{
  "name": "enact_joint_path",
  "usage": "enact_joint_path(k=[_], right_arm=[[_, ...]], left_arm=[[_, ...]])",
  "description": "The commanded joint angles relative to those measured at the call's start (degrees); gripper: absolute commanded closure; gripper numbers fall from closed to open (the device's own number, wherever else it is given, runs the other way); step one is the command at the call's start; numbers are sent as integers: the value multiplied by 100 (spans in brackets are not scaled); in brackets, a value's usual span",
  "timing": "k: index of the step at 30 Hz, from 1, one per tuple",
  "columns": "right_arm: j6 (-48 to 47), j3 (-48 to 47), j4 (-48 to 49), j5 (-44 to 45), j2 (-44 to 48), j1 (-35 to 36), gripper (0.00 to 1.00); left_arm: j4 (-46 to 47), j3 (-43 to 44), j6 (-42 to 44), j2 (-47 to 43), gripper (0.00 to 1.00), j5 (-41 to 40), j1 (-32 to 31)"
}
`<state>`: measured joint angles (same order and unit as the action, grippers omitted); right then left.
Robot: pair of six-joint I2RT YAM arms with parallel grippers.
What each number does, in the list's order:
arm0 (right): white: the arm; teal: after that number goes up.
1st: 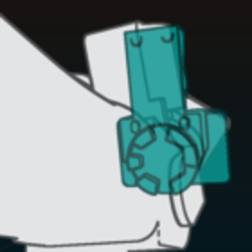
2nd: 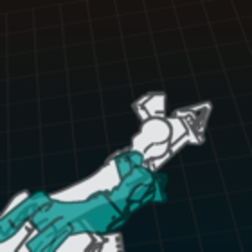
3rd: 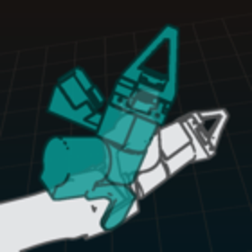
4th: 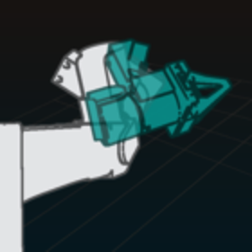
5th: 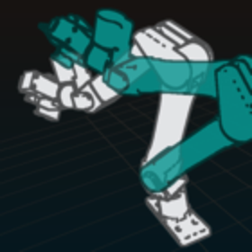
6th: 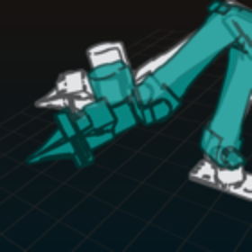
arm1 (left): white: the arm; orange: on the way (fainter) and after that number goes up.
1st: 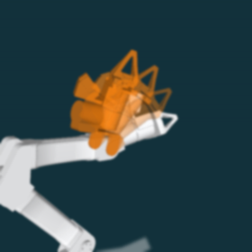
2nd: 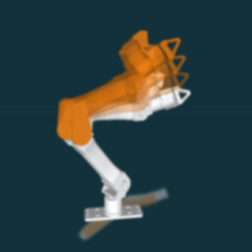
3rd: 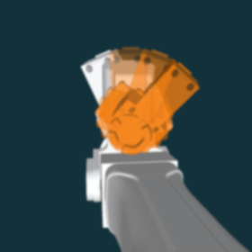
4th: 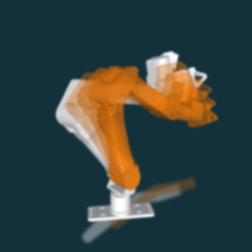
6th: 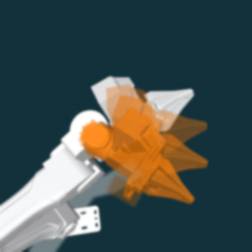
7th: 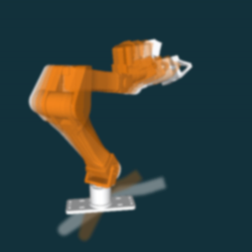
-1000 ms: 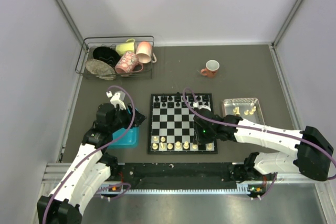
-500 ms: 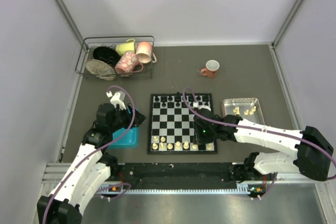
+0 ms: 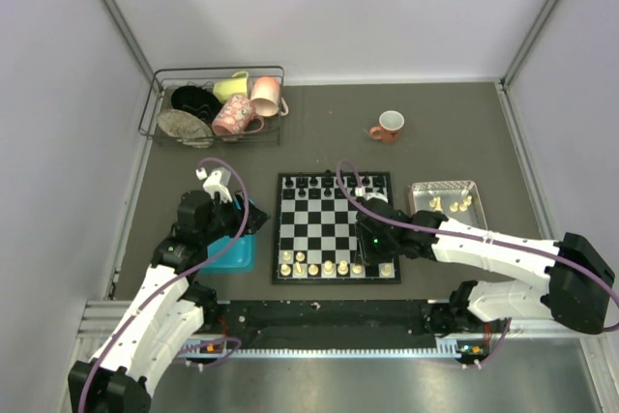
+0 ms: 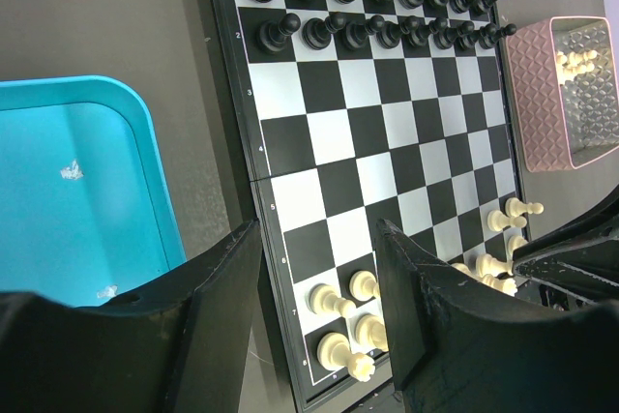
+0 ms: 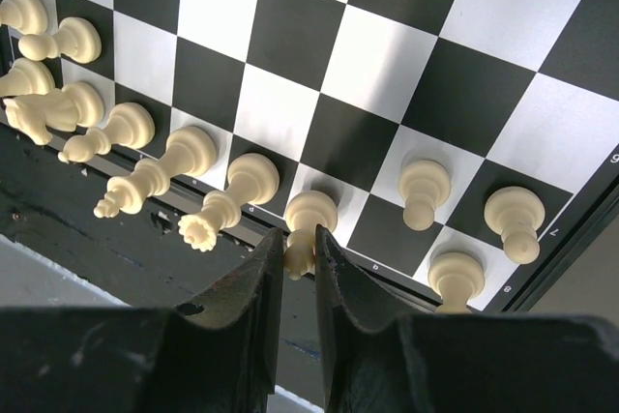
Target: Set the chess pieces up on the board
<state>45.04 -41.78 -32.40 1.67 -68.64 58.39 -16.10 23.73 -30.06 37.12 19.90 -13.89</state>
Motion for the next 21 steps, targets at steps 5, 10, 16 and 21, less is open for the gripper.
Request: enact_joint_path(k=[5, 10, 16, 21], right_arm=[[-48, -199, 103, 44, -26, 85, 82], [-30, -155, 111, 70, -97, 85, 82], [-12, -146, 138, 88, -132, 85, 81], [-4, -129, 147, 79, -132, 85, 64]], left_arm=[[300, -70, 62, -30, 45, 58, 27], [291, -70, 62, -39, 45, 40, 27], [300, -70, 62, -30, 45, 49, 27], [300, -70, 62, -30, 45, 49, 18]])
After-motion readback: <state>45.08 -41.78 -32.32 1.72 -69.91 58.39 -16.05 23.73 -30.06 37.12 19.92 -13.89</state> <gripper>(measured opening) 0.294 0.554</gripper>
